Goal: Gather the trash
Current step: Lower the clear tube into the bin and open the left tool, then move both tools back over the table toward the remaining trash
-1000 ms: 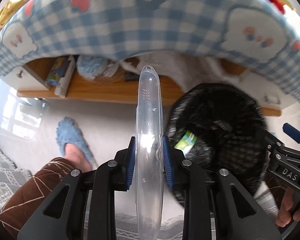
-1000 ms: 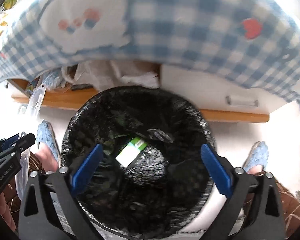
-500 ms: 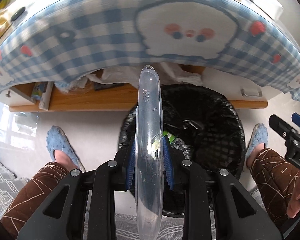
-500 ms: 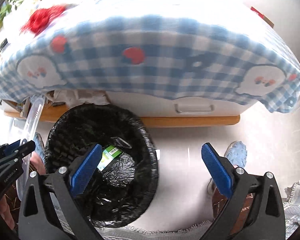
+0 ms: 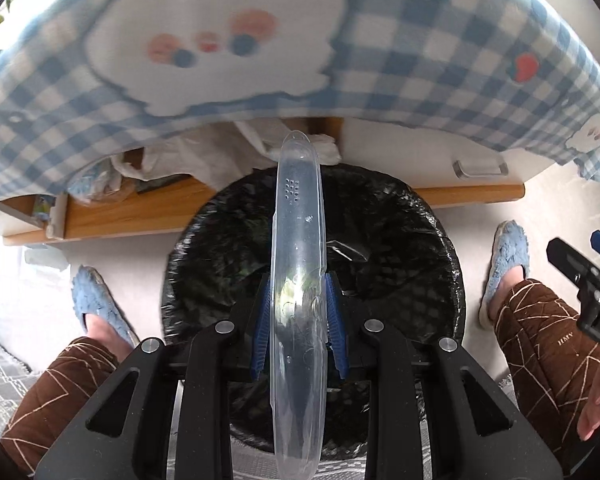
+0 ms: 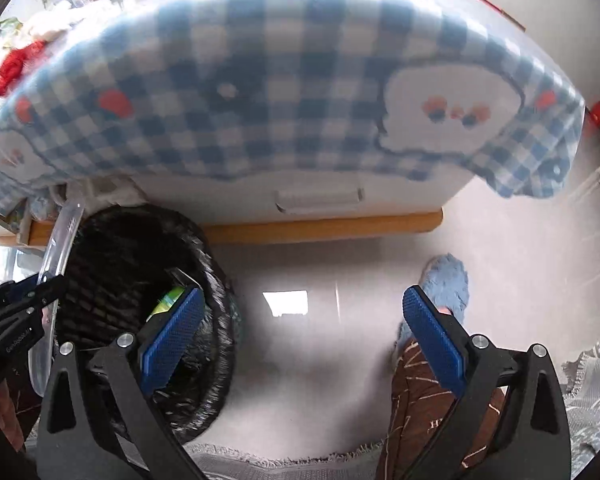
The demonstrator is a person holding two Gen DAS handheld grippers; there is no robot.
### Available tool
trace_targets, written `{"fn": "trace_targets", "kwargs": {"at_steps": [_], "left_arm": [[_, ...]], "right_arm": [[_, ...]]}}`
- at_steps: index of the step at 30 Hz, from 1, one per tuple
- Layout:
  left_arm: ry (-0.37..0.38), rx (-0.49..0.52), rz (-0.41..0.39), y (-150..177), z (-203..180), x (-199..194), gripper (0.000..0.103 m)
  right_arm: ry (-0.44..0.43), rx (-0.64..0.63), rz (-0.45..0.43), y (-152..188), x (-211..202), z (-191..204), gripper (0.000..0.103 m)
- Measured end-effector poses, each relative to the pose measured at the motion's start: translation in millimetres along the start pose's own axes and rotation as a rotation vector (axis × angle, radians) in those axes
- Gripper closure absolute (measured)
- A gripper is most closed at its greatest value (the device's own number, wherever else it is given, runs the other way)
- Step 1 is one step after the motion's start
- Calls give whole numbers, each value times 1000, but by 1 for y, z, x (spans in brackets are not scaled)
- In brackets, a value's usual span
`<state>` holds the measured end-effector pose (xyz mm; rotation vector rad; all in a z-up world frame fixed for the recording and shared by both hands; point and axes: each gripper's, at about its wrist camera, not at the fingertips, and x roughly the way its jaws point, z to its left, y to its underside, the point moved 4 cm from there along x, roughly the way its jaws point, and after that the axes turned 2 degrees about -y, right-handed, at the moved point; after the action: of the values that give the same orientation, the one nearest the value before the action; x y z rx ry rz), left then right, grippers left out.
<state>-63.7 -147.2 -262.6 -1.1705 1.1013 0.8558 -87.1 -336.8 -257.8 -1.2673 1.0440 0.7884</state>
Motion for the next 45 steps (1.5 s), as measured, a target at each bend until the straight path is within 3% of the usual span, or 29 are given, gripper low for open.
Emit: {"fn": "trace_targets", "kwargs": {"at_steps": [11, 22, 26, 28, 32, 39, 45], "left_arm": [[0, 41, 46, 6, -29, 39, 78], [1, 66, 50, 10, -43, 50, 76], [-6, 63, 38, 10, -42, 49, 56], [-7, 65, 32, 9, -41, 49, 54], [-13, 64, 10, 7, -39, 43, 32], [-12, 52, -62, -5, -21, 8, 6], [-15, 12, -122, -12, 8, -29, 6]], "right_arm": [[23, 95, 57, 7, 24, -34, 8], [50, 57, 59, 8, 28, -27, 8], [54, 59, 56, 7, 27, -26, 8], [51, 59, 55, 6, 27, -26, 8], [47, 53, 46, 1, 21, -23, 8], [26, 21, -7, -12, 0, -6, 8], [2, -1, -71, -25, -29, 11, 8]]}}
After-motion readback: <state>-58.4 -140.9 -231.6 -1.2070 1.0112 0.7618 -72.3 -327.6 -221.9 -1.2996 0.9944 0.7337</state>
